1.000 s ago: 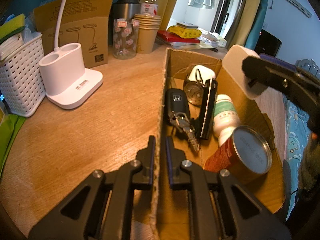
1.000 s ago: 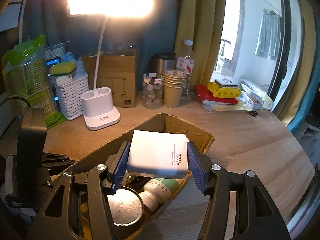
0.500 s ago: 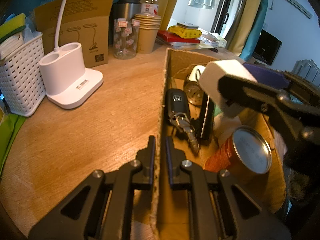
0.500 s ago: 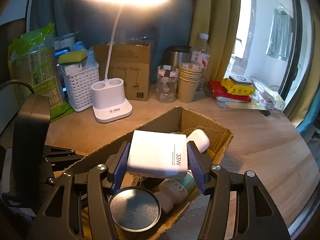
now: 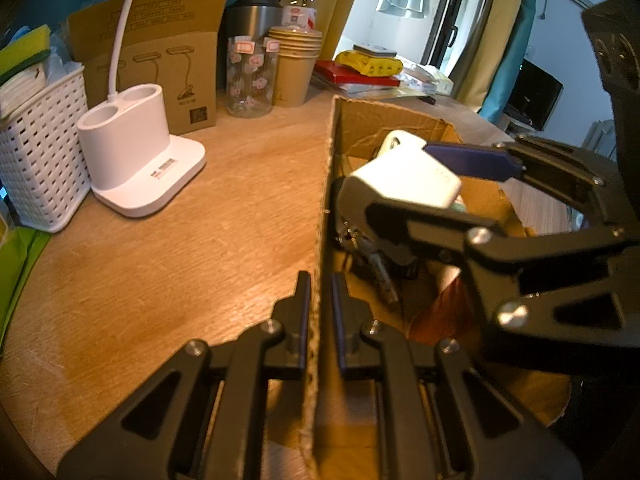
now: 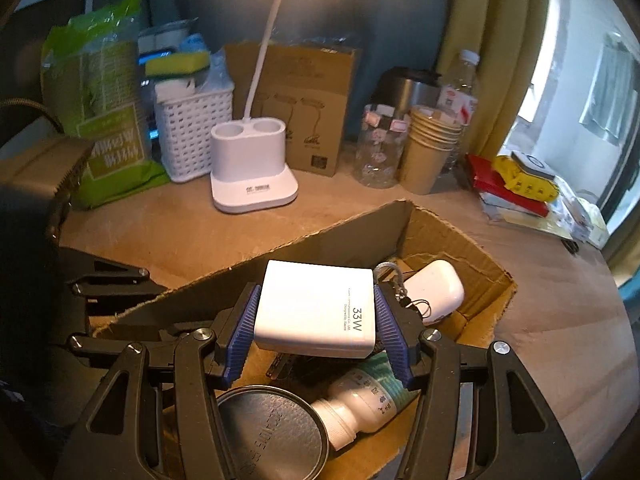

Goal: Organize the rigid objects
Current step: 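Lower the charger into the box and open the right tool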

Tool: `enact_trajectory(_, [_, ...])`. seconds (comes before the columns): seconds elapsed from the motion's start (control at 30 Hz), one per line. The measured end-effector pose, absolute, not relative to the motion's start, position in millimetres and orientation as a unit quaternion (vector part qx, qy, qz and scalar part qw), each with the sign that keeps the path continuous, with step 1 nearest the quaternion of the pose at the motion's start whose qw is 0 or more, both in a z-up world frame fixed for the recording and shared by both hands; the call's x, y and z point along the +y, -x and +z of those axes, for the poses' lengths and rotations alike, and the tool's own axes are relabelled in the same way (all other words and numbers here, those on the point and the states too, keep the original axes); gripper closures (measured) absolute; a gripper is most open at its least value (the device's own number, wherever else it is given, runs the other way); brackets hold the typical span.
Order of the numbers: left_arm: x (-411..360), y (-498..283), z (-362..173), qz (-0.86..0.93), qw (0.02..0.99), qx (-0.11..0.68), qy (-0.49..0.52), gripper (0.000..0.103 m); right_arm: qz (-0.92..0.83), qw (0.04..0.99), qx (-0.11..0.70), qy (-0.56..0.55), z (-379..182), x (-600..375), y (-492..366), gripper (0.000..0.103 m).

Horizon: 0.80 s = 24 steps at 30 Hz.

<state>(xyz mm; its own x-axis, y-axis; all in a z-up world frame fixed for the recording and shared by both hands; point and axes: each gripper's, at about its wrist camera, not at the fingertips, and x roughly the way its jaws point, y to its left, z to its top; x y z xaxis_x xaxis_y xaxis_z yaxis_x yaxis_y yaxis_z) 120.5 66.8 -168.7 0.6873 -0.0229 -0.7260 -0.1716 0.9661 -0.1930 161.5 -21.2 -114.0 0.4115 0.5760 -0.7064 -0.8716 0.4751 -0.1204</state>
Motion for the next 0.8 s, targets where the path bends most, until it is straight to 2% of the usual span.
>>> enact_trajectory(0.37, [67,-121,-170,0.043,0.909,0.396,0.122,0.092,0.471,0.777,0.304,0.286,-119,-8,-160,0.043])
enact_trajectory(0.8, [65,-121,-172,0.043,0.91,0.394,0.124,0.092,0.458,0.792,0.297,0.272,-113,-13,-166,0.043])
